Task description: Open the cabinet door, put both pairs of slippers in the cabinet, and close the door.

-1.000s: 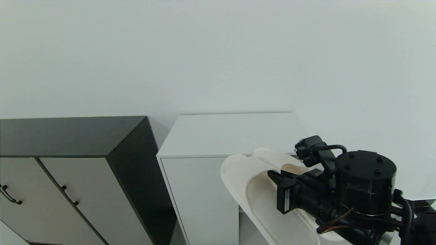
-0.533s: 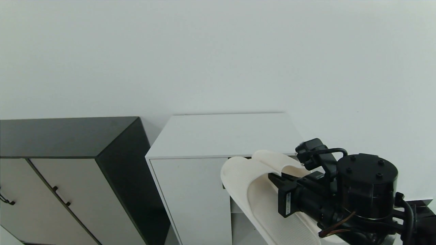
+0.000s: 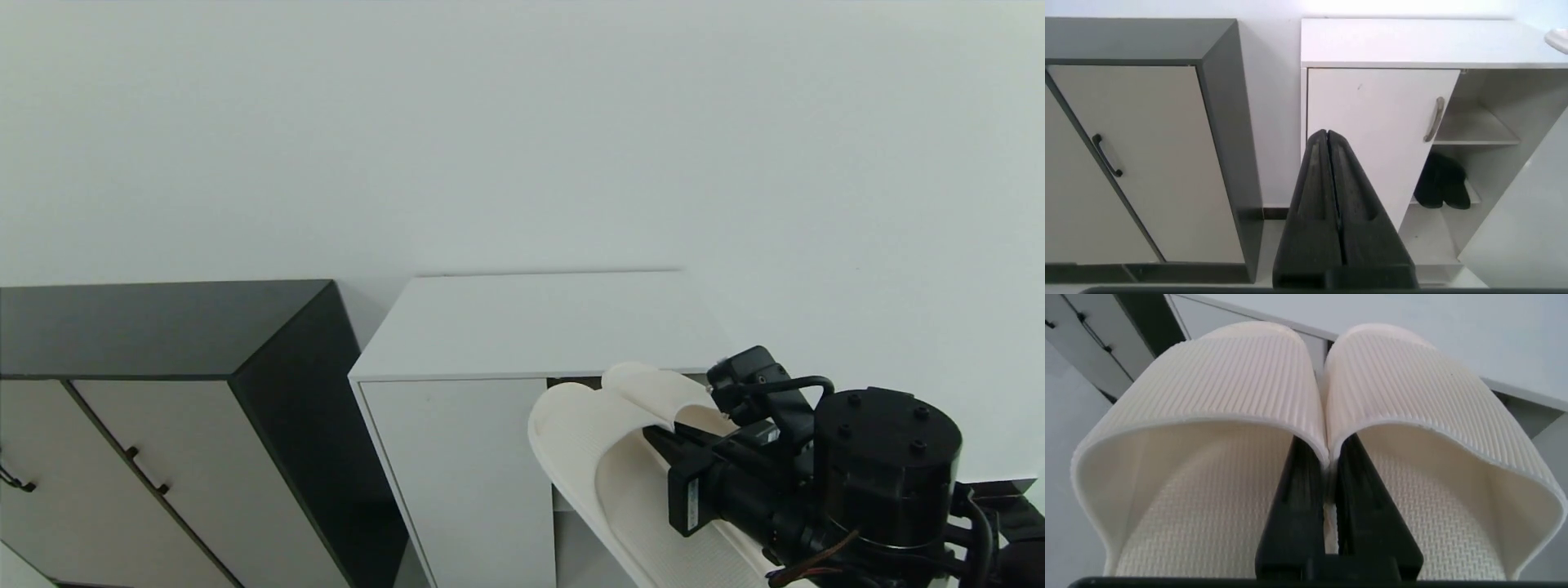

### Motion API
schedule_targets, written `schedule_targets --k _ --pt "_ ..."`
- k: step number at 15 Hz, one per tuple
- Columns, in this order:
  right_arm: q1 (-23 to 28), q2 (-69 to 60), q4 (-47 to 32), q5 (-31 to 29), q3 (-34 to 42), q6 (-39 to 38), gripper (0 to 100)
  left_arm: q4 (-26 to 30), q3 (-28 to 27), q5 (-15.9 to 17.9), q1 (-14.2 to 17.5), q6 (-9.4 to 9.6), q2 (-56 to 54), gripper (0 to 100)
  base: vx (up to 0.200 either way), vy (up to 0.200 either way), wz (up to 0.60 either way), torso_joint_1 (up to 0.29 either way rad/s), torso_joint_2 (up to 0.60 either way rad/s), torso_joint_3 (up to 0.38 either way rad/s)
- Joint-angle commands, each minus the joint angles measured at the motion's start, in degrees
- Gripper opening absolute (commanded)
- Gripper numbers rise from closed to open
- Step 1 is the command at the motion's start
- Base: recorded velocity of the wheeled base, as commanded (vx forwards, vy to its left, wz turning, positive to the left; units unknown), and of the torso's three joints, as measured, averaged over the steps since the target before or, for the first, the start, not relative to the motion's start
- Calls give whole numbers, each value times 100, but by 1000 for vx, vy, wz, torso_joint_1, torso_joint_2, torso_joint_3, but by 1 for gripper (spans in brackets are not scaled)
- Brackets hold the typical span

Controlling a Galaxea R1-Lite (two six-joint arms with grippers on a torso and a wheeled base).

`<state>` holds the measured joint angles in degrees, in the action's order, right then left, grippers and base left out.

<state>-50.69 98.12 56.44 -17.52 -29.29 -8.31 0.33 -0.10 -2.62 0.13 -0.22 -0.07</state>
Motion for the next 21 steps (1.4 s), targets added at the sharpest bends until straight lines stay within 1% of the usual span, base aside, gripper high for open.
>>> schedule_targets --k 1,7,21 --pt "-2 32 -2 -6 3 -4 0 2 1 -2 4 -4 7 0 0 0 0 0 0 0" --pt "-2 75 95 3 38 5 0 2 1 -2 4 -4 7 0 0 0 0 -182 374 187" --pt "-2 84 95 3 91 14 0 2 1 -2 4 -4 7 0 0 0 0 -262 528 266"
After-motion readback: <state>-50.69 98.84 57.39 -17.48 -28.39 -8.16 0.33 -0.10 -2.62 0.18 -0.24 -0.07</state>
